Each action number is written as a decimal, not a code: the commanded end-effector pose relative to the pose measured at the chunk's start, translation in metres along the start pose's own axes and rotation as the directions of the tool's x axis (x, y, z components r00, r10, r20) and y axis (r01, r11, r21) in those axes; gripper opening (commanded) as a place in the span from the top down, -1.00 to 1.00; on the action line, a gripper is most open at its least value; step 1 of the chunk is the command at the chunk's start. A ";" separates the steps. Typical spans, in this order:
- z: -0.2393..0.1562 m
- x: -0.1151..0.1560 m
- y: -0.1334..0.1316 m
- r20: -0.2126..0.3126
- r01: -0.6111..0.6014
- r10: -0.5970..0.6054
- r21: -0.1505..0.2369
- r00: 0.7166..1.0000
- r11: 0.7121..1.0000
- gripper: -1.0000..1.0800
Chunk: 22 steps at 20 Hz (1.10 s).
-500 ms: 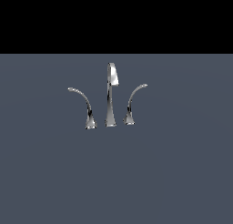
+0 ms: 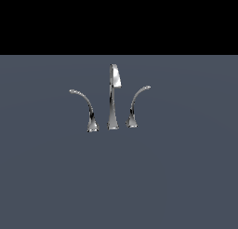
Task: Turn on the faucet by rotating a designated handle.
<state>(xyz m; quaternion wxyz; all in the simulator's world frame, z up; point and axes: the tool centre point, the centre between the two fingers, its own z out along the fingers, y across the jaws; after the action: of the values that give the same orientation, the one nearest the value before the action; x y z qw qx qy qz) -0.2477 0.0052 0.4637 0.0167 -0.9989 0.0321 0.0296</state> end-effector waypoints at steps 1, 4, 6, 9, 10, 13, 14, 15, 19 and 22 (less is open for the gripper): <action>0.005 0.002 -0.005 -0.001 -0.020 0.020 0.000 1.000 1.000 1.00; 0.012 0.005 -0.013 -0.002 -0.055 0.055 0.001 0.998 0.998 1.00; 0.018 0.008 -0.020 -0.004 -0.083 0.083 0.001 0.997 0.997 1.00; 0.029 0.014 -0.032 -0.006 -0.133 0.133 0.003 0.991 0.991 1.00; 0.034 0.016 -0.037 -0.007 -0.152 0.152 0.003 0.988 0.988 1.00; 0.047 0.024 -0.050 -0.010 -0.211 0.211 0.005 0.977 0.977 1.00; 0.051 0.027 -0.055 -0.011 -0.231 0.231 0.005 0.973 0.973 1.00; 0.056 0.030 -0.059 -0.011 -0.250 0.251 0.006 0.968 0.968 1.00; 0.073 0.043 -0.077 -0.015 -0.328 0.328 0.009 0.945 0.945 1.00; 0.087 0.054 -0.090 -0.017 -0.385 0.385 0.011 0.923 0.923 1.00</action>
<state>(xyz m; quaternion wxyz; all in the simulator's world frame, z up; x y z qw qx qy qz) -0.1983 0.0878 0.3838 0.0140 -0.9768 0.2122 0.0234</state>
